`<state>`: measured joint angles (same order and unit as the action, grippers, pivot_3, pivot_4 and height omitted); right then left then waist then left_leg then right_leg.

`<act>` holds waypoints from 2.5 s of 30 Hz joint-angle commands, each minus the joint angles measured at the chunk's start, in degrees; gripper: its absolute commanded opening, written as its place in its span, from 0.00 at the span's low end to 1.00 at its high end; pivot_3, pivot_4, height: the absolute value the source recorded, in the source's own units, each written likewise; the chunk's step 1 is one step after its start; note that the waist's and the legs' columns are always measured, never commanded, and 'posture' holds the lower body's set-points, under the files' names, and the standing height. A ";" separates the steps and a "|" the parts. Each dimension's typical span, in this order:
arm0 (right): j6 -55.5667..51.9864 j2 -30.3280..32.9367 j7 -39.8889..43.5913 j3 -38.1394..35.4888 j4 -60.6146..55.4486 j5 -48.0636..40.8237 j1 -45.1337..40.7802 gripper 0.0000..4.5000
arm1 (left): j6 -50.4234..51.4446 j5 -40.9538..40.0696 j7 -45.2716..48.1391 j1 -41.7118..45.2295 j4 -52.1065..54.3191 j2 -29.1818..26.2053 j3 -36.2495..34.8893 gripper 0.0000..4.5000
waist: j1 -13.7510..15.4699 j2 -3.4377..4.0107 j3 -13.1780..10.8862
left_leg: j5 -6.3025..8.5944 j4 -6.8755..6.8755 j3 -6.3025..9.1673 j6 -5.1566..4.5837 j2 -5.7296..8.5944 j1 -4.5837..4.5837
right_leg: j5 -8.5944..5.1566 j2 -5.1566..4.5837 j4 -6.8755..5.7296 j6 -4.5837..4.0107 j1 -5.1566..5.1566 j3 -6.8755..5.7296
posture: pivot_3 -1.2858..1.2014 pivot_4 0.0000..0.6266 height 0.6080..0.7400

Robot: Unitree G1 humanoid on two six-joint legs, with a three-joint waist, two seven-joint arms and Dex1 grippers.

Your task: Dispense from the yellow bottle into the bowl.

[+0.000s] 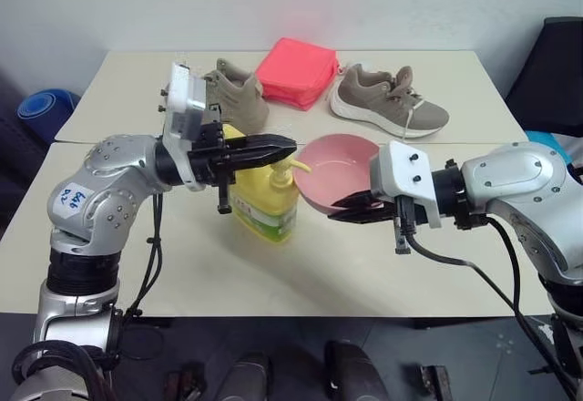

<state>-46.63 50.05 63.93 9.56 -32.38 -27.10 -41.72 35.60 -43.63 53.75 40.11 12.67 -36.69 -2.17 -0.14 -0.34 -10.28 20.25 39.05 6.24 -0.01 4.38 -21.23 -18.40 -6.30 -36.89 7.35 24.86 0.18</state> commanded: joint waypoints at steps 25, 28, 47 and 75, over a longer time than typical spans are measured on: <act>1.52 -1.26 -2.88 0.80 -1.81 -0.97 0.06 0.00 | 21.54 3.25 -5.09 0.95 0.36 -4.72 9.04 0.02 | 0.18 -0.08 0.47 | 0.02 0.02 0.00 0.00 0.01 0.51 | 0.00 -0.01 0.08 0.00 -0.44 0.09 | 0.52 0.24 1.00; 1.50 -1.36 -3.06 0.65 -1.79 -1.13 0.13 0.00 | 22.68 3.63 -5.10 0.84 0.72 -5.02 10.43 0.02 | 0.19 -0.08 0.49 | 0.03 -0.03 -0.01 0.00 0.01 0.63 | 0.00 -0.01 0.08 0.00 -0.53 0.11 | 0.52 0.24 1.00; 5.90 0.22 -3.79 -2.41 1.48 0.69 4.29 0.00 | 19.42 0.21 -3.88 1.20 -3.40 -4.17 -1.75 0.02 | 0.22 0.02 0.52 | 0.10 -0.18 0.31 0.02 -0.02 0.79 | -0.01 0.02 0.45 -0.01 -0.93 0.13 | 0.52 0.24 1.00; 65.39 -9.70 0.13 -11.25 63.22 14.07 20.90 0.28 | -26.83 16.79 2.79 -35.73 -10.91 0.10 -14.64 1.00 | 0.29 0.12 0.45 | 0.10 0.07 -0.02 -0.01 -0.04 0.23 | 0.00 0.02 0.36 -0.01 -0.31 -0.03 | 0.52 0.24 1.00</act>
<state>16.14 40.14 63.15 1.45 30.67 -10.91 -20.94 12.67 -28.42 57.15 4.52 1.91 -36.68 -15.69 0.15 -0.22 -9.82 20.35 39.13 6.22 -0.03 4.37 -20.99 -18.40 -6.30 -36.54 7.35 24.54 0.15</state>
